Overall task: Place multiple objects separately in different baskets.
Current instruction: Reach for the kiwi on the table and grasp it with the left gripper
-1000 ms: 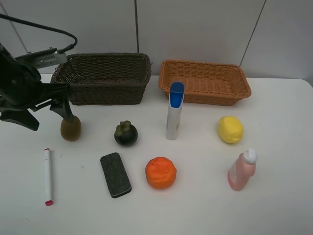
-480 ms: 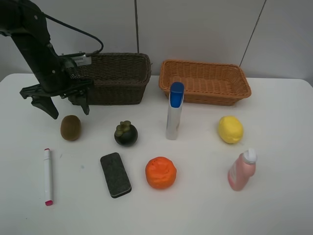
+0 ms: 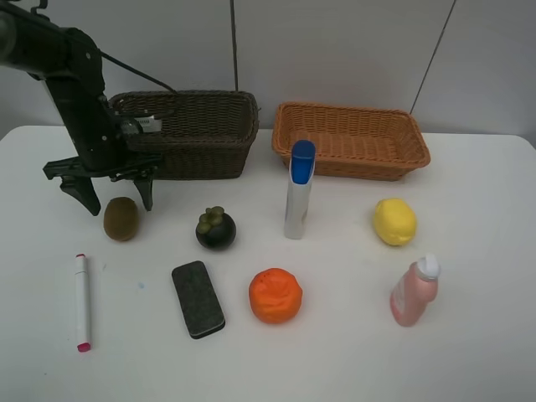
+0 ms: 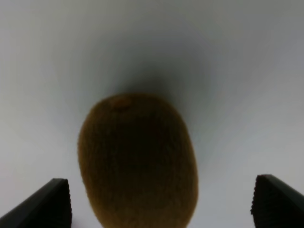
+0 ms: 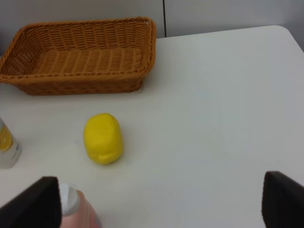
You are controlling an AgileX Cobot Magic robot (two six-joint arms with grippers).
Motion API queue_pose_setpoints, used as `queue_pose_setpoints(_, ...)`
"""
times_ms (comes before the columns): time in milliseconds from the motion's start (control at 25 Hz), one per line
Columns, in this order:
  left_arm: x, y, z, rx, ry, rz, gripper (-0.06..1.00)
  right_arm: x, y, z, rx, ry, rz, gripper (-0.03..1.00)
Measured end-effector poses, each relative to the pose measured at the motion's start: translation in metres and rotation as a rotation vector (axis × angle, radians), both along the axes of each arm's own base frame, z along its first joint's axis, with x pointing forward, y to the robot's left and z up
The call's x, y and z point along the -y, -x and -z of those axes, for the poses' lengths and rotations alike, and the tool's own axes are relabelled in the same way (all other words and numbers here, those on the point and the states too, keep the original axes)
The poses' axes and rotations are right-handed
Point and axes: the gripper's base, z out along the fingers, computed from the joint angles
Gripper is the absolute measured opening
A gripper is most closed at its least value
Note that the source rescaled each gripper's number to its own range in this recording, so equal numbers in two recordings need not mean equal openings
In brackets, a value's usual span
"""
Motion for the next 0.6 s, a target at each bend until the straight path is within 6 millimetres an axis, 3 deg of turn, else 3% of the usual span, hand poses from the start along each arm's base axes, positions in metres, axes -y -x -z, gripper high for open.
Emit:
queue_pose_setpoints(280, -0.003, -0.002, 0.023, -0.047, -0.046, 0.016, 1.00, 0.000, 0.000, 0.000, 0.000, 0.000, 0.000, 1.00)
queue_pose_setpoints(600, -0.004, -0.006, 0.029, -0.032, -0.062, 0.025, 1.00, 0.000, 0.000, 0.000, 0.000, 0.000, 0.000, 1.00)
